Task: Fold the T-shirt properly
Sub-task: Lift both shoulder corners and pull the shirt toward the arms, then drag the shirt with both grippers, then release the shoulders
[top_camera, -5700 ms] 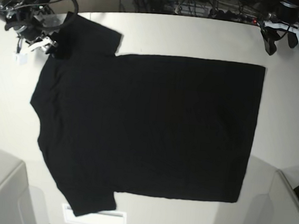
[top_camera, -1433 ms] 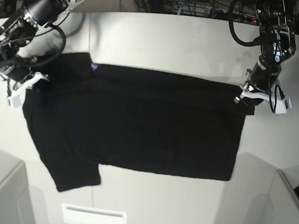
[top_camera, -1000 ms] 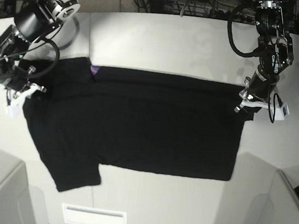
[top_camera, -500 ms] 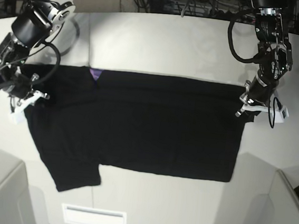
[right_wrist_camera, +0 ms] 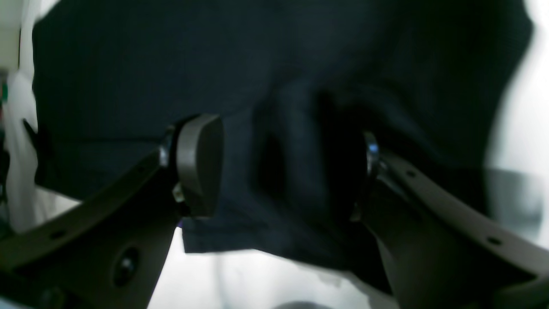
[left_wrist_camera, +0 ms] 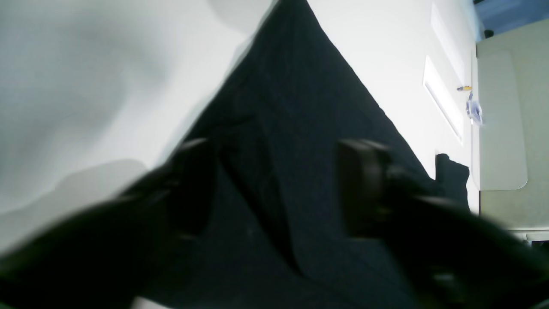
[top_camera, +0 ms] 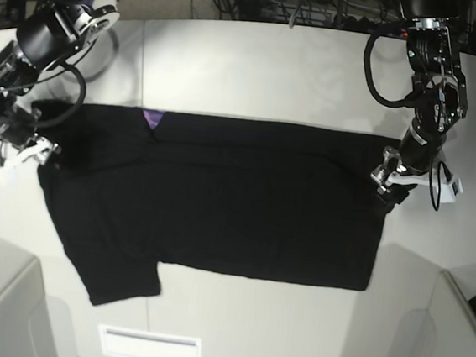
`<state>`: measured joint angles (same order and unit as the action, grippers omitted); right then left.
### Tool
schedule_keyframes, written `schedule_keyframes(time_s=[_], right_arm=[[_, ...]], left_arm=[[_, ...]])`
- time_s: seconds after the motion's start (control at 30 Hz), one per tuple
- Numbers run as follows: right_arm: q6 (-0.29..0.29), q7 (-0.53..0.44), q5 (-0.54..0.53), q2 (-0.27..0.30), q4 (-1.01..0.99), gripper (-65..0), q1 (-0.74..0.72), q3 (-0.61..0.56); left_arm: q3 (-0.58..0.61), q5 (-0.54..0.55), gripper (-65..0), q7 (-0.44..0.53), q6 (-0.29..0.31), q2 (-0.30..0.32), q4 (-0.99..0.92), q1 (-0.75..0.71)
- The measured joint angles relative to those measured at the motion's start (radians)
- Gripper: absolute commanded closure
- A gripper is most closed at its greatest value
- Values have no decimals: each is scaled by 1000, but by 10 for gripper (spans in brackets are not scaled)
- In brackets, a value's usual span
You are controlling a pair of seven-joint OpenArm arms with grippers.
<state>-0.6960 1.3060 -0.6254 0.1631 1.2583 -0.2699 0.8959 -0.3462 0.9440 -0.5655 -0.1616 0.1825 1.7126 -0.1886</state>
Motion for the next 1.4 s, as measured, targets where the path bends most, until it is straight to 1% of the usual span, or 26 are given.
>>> schedule_keyframes(time_s=[0.07, 0.13, 0.17, 0.2, 0.23, 0.3, 0.33, 0.37, 0.43, 0.5, 0.57, 0.63, 0.8, 0.93, 1.0, 1.1, 1.17, 1.2, 1.27, 1.3, 1.33, 1.4], right_arm=[[4, 2, -1, -1, 83, -375, 9, 19], [7, 11, -21, -3, 202, -375, 30, 40], [7, 29, -23, -13, 273, -375, 45, 65], [4, 40, -23, -37, 338, -375, 59, 113], [8, 40, -24, -71, 402, -375, 80, 173], [5, 85, -16, -142, 505, -375, 129, 277], [2, 109, -6, -172, 543, -375, 154, 316], [1, 115, 1, -189, 570, -375, 179, 345], [0, 106, -11, -220, 619, -375, 219, 381], [-1, 86, -26, -248, 632, -375, 261, 394], [-1, 84, -13, -282, 629, -375, 305, 398], [-1, 50, -10, -302, 610, -375, 330, 409], [-1, -1, -11, -301, 461, -375, 334, 434], [-1, -68, -3, -296, 341, -375, 335, 435], [-1, -115, -19, -288, 305, -375, 334, 435], [0, -164, -26, -279, 265, -375, 328, 435], [7, -185, -35, -258, 224, -375, 312, 435], [30, -205, -42, -246, 196, -377, 298, 435], [41, -217, -50, -217, 144, -378, 274, 435], [42, -221, -51, -207, 121, -381, 262, 435], [43, -228, -55, -197, 101, -383, 252, 436], [44, -233, -59, -190, 75, -378, 237, 436]], left_arm=[[-30, 10, -556, -11, 0, -10, 26, -3], [-72, 7, -556, -1, -4, -11, 100, -27], [-92, 7, -556, 9, -1, -11, 142, -48], [-112, 10, -556, 15, 6, -16, 174, -71], [-134, 12, -556, 15, 10, -30, 196, -101], [-175, 10, -556, 5, 9, -71, 205, -163], [-192, 6, -556, -7, 9, -89, 202, -197], [-207, 6, -556, -7, 21, -97, 198, -225], [-242, 1, -556, -3, 84, -108, 194, -265], [-270, 7, -555, 8, 121, -126, 178, -277], [-283, 6, -555, 5, 121, -133, 117, -270], [-286, -2, -555, -2, 110, -134, 34, -240], [-285, 10, -555, 16, 126, -133, -86, -158], [-206, 8, -555, 30, 129, -124, -102, -133], [-172, 8, -555, 31, 137, -128, -102, -129], [-156, 16, -553, 27, 140, -132, -125, -101], [-157, 26, -553, 31, 144, -132, -144, -84], [-158, 26, -553, 35, 145, -132, -155, -75], [-159, 27, -551, 45, 149, -132, -172, -65], [-159, 27, -541, 46, 148, -132, -174, -63], [-159, 26, -507, 46, 148, -131, -175, -62], [-159, 24, -383, 39, 143, -129, -180, -61]])
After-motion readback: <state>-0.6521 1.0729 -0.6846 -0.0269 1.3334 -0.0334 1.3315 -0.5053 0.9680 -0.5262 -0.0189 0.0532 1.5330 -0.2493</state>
